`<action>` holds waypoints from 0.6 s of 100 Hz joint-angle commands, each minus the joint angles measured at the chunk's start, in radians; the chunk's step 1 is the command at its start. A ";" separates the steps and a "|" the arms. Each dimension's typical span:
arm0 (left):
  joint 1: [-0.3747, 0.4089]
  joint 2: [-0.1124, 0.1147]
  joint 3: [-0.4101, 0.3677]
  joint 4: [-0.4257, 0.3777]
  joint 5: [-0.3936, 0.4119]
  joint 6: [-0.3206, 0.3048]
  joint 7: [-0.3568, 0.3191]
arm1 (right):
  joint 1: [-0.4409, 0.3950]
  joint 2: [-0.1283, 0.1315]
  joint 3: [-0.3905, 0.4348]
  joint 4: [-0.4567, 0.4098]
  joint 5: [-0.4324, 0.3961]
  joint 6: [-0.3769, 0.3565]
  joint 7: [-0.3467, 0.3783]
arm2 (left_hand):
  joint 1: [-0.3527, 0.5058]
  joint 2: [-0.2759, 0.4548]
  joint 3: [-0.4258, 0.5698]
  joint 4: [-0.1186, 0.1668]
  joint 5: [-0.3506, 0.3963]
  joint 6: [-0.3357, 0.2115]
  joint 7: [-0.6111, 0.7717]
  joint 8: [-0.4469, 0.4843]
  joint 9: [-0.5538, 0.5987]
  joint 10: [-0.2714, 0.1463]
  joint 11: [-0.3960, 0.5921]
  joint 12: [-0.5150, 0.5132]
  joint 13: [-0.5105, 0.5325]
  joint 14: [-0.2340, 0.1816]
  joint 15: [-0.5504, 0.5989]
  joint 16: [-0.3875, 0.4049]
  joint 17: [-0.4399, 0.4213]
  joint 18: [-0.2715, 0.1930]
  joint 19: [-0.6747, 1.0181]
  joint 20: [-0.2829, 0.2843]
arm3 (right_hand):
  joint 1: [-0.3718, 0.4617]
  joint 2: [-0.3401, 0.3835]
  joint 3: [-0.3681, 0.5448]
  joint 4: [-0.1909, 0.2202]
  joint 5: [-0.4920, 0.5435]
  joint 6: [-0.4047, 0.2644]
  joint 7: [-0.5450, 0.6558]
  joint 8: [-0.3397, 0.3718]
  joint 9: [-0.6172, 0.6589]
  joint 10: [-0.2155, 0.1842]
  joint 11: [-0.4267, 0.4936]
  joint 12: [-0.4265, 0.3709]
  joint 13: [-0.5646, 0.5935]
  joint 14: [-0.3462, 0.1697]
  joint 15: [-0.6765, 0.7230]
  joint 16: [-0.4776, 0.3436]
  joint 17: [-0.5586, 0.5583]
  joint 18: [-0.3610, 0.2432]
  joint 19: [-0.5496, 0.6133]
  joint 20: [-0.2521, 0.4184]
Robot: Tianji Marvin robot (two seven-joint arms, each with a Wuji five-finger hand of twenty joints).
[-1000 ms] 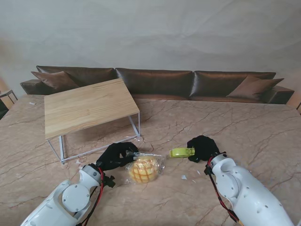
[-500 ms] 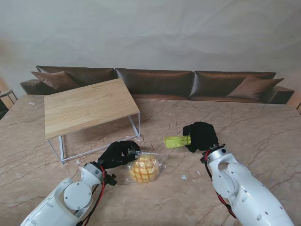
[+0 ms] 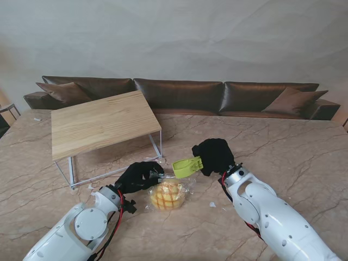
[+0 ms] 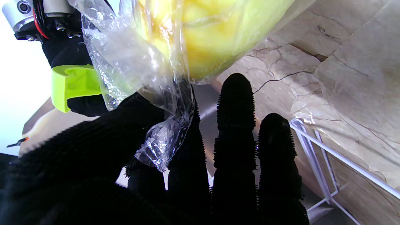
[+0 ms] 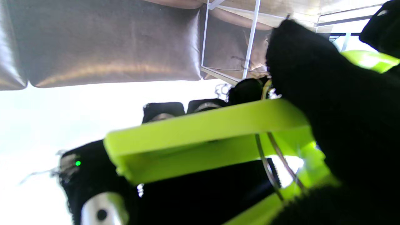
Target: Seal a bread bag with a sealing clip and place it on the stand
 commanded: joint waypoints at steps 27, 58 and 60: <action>0.002 -0.003 0.007 -0.006 -0.004 0.003 -0.006 | 0.068 0.016 -0.093 0.055 -0.057 -0.006 -0.046 | 0.015 -0.001 0.070 0.000 0.027 -0.012 0.092 -0.015 0.046 -0.034 0.044 -0.014 0.044 0.002 0.026 -0.004 0.015 0.008 0.059 0.017 | 0.200 0.074 0.080 0.052 0.173 -0.289 0.683 0.078 0.125 0.039 0.585 0.100 0.196 -0.041 0.559 0.113 0.027 0.006 0.245 0.011; 0.002 -0.004 0.010 -0.006 -0.007 0.002 -0.004 | 0.124 0.029 -0.183 0.091 -0.096 0.025 -0.065 | -0.003 -0.017 0.106 0.002 0.033 0.001 0.100 -0.032 0.062 -0.035 0.048 -0.032 0.064 0.006 0.038 -0.009 0.037 0.011 0.079 0.014 | 0.178 0.070 0.076 0.041 0.169 -0.316 0.676 0.086 0.124 0.019 0.578 0.104 0.196 -0.043 0.556 0.107 0.026 0.004 0.229 0.008; 0.002 -0.004 0.010 -0.007 -0.008 0.001 -0.005 | 0.131 0.030 -0.192 0.095 -0.100 0.029 -0.069 | -0.005 -0.018 0.106 0.001 0.033 0.002 0.101 -0.032 0.063 -0.035 0.049 -0.032 0.066 0.006 0.039 -0.010 0.037 0.011 0.080 0.014 | 0.174 0.070 0.075 0.039 0.168 -0.321 0.674 0.088 0.124 0.018 0.578 0.105 0.196 -0.043 0.556 0.106 0.026 0.004 0.225 0.007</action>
